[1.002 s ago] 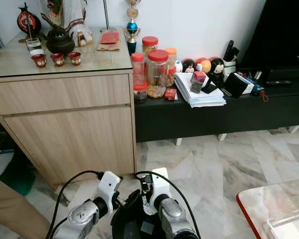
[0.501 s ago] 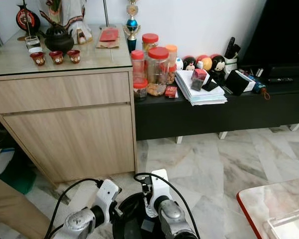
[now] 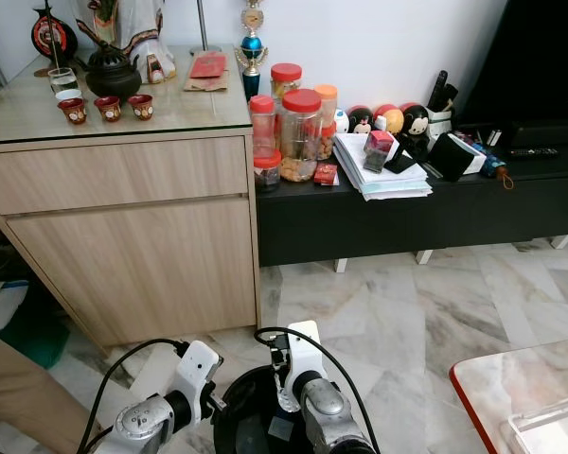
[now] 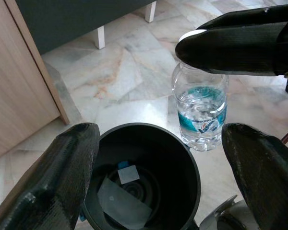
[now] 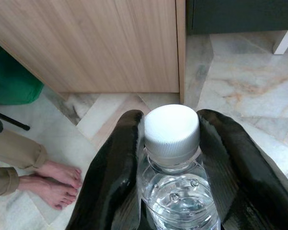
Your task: Picking trash to rubbish bin
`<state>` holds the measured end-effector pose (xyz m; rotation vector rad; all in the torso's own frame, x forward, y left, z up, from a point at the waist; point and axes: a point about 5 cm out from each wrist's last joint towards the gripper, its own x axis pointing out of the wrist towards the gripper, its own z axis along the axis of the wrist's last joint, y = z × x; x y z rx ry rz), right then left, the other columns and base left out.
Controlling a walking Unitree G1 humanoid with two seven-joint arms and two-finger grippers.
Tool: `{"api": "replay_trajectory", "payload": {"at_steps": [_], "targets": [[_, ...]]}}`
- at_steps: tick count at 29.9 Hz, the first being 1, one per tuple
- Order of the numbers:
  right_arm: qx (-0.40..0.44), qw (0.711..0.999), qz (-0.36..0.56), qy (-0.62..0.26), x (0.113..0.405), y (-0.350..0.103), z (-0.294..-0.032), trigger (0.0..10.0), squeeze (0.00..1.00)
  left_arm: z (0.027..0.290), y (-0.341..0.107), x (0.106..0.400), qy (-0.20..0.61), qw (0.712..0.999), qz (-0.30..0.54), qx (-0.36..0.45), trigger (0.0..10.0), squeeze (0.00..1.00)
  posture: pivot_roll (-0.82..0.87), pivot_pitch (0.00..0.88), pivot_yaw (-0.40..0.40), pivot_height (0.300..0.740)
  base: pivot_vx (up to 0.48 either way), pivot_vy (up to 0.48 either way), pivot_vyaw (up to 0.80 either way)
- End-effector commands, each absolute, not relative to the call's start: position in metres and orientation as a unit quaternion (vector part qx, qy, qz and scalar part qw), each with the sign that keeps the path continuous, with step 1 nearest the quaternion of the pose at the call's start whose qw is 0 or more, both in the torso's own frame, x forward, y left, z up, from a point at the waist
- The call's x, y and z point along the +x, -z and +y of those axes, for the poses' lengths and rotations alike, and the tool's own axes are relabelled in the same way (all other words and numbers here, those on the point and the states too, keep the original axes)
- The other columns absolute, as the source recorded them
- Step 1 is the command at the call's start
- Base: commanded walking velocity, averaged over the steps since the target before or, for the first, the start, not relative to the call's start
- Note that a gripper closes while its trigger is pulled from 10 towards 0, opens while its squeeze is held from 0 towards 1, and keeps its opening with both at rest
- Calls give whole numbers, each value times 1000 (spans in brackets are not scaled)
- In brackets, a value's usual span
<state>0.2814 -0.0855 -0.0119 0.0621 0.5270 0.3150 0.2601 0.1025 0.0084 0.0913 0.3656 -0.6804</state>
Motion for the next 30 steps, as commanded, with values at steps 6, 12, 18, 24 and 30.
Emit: {"api": "replay_trajectory", "payload": {"at_steps": [6, 12, 18, 24, 30], "targets": [[32, 952, 259, -157, 282, 11, -83, 10000, 1000, 102, -7, 257, 333, 923, 185, 46, 10000, 0, 200, 84, -34, 740, 0, 0, 0], [32, 953, 258, -155, 282, 11, -84, 10000, 1000, 101, -7, 257, 336, 922, 187, 47, 10000, 0, 202, 87, -37, 740, 0, 0, 0], [29, 955, 253, -153, 284, 10, -87, 10000, 0, 103, -8, 258, 328, 925, 184, 49, 10000, 0, 202, 87, -37, 740, 0, 0, 0], [28, 957, 253, -143, 281, 13, -97, 10000, 0, 118, -6, 267, 271, 942, 187, 72, 10000, 0, 195, 80, -36, 740, 0, 0, 0], [23, 957, 268, -107, 270, 24, -121, 10000, 0, 153, 5, 268, 168, 959, 209, 93, 10000, 0, 182, 68, -32, 740, 0, 0, 0]]}}
